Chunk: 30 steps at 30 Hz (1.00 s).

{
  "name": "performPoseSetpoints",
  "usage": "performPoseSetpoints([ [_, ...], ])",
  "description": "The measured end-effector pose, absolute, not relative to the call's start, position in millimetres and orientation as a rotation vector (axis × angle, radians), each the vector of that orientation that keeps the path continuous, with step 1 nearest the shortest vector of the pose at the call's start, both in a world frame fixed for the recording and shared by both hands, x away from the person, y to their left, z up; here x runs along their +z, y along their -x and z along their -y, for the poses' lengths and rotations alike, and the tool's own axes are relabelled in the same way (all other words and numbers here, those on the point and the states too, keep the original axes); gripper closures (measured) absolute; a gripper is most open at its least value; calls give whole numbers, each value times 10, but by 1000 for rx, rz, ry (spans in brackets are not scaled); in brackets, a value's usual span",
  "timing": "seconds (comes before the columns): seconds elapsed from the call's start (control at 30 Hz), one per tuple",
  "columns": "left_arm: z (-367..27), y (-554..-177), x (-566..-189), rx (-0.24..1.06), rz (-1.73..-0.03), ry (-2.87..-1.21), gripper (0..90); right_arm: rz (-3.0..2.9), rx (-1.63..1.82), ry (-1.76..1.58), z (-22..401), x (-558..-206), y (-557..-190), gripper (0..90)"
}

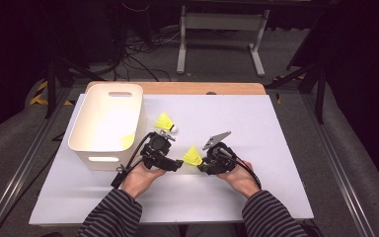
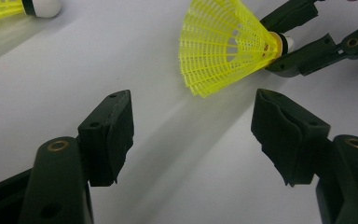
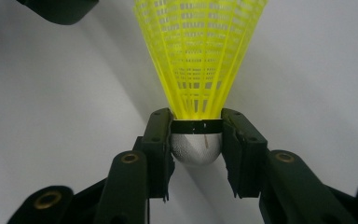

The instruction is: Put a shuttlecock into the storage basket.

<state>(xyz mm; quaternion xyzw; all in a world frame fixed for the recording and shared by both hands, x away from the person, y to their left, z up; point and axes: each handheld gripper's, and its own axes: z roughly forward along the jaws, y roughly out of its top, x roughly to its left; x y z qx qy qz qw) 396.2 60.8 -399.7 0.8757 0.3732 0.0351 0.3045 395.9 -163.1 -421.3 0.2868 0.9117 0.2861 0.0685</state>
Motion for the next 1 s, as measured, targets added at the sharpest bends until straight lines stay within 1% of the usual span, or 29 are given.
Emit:
performPoseSetpoints([
  [0.23, -582, -3957, -4006, 89, -979, -2325, 309, -2767, 867, -835, 1563, -4228, -3935, 644],
  [0.5, -553, -3939, -4014, 81, -962, -2331, 345, -2777, 864, -812, 1528, -4228, -3914, 645],
  [0.7, -552, -3943, -4016, 56, -950, -2331, 400, -2780, 865, -808, 1516, -4224, -3914, 644],
  [1.0, -548, -3939, -4019, 28, -922, -2336, 512, -2789, 866, -785, 1461, -4205, -3913, 644],
])
